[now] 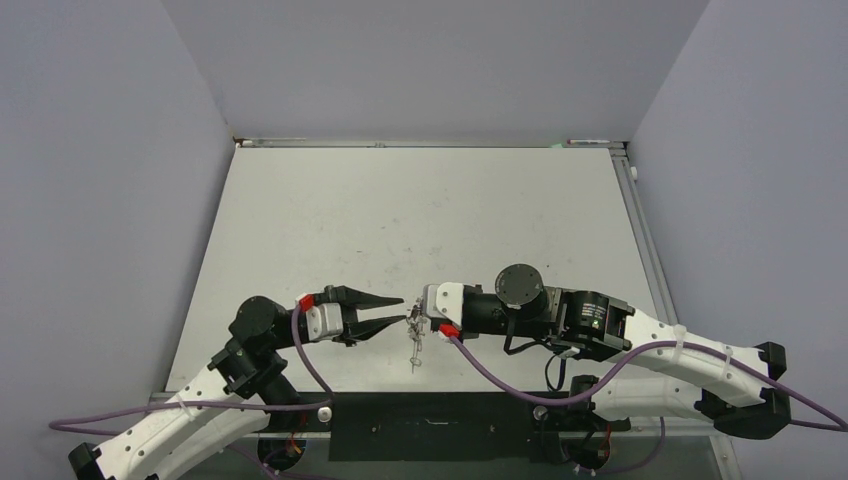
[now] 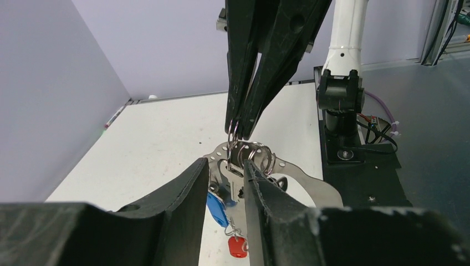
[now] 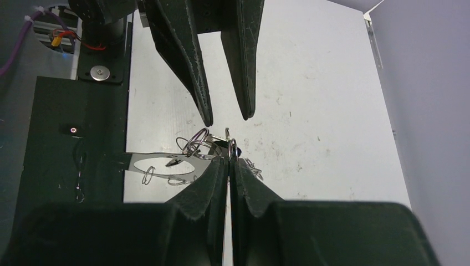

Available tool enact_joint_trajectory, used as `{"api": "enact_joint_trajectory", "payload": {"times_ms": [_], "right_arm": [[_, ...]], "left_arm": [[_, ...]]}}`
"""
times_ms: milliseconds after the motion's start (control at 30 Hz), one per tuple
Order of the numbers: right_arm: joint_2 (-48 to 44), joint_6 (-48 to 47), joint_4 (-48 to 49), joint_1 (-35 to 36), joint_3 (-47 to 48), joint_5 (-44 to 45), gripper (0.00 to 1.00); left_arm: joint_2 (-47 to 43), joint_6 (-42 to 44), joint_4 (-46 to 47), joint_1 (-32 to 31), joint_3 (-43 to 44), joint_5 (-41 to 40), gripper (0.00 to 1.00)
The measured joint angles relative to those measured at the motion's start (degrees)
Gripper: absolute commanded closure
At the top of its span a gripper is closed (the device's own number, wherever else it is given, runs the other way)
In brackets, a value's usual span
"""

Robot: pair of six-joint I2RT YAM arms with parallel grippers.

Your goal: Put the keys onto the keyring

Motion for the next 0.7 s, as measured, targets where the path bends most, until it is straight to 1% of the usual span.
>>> {"api": "enact_joint_trajectory", "payload": {"times_ms": [133, 233, 300, 400, 467, 700], "right_arm": [[0.0, 0.0, 0.5, 0.0, -0.1, -0.8, 0.95], [0.0, 0.0, 1.0, 0.0, -0.1, -1.3, 0.95], [0.0, 0.0, 1.2, 0.0, -0.1, -1.6, 0.95], [0.1, 0.0, 1.2, 0.0, -0.1, -2.1, 0.95], [0.1, 0.0, 1.2, 0.0, -0.1, -2.4, 0.95], [0.1, 0.0, 1.4, 0.0, -0.1, -2.6, 0.95]], "left_arm": [[0.0, -0.2, 0.6, 0.0, 0.0, 0.2, 0.78], [0.5, -0.4, 0.6, 0.0, 0.0, 0.5, 0.82], [0.9, -0.6, 0.6, 0.0, 0.0, 0.7, 0.86], [1.5, -0.8, 0.6, 0.0, 0.0, 0.9, 0.96], [1.7, -0.9, 0.6, 0.0, 0.0, 1.2, 0.99], [1.7, -0.9, 0.6, 0.0, 0.0, 1.7, 1.00]]}}
